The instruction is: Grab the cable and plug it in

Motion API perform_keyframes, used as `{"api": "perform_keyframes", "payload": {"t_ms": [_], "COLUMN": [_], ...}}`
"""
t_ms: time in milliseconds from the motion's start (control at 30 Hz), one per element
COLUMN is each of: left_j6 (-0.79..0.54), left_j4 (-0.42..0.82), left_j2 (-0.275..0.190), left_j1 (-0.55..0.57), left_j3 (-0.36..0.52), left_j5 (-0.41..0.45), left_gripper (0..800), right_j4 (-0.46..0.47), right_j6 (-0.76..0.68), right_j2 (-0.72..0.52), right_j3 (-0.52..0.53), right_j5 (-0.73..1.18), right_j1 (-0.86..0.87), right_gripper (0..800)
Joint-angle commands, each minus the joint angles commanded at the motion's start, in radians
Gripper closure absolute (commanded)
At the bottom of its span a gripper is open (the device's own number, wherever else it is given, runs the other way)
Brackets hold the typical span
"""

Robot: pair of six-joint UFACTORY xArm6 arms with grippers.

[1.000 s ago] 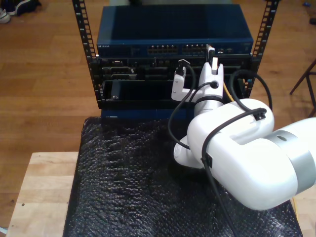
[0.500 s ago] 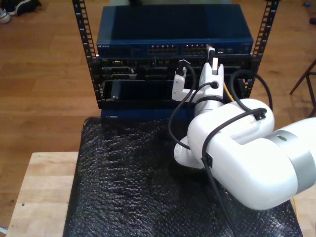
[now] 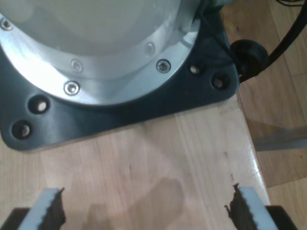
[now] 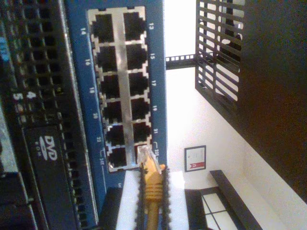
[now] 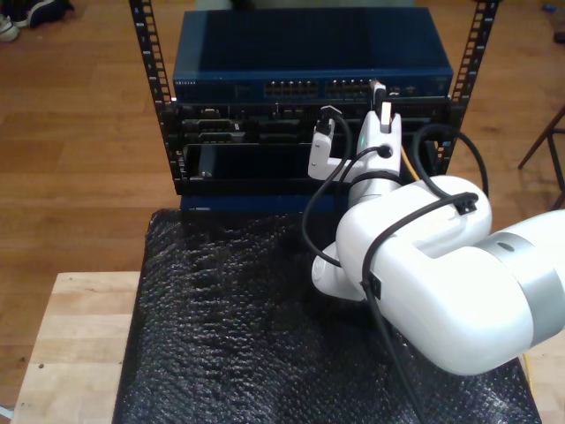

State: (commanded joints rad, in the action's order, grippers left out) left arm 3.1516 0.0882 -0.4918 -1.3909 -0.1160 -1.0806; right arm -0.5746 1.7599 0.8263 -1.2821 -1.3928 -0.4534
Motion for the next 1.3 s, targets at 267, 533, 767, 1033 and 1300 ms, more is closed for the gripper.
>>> {"api": "perform_keyframes", "payload": {"t_ms": [267,533,767,1033,1300], "left_j6": [0.0,0.0,0.0,0.0,0.0], "left_j4": [0.0,0.0,0.0,0.0,0.0], "left_j2": [0.0,0.0,0.0,0.0,0.0], "left_j1": [0.0,0.0,0.0,0.0,0.0], "left_j3": [0.0,0.0,0.0,0.0,0.0], "left_j5": [0.0,0.0,0.0,0.0,0.0], "left_gripper": [0,0,0,0,0], "right_j4": [0.0,-0.002,0.0,0.002,0.002], "right_j6": [0.002,0.002,0.002,0.002,0.002], "right_j2": [0.0,0.003,0.005,0.014,0.014], "right_j3": [-0.002,-0.005,-0.008,-0.032,-0.035], "right_j5": [0.002,0.006,0.018,0.028,0.035], "right_j1": [0.0,0.0,0.0,0.0,0.0], "right_gripper": [800,800,800,800,800]}}
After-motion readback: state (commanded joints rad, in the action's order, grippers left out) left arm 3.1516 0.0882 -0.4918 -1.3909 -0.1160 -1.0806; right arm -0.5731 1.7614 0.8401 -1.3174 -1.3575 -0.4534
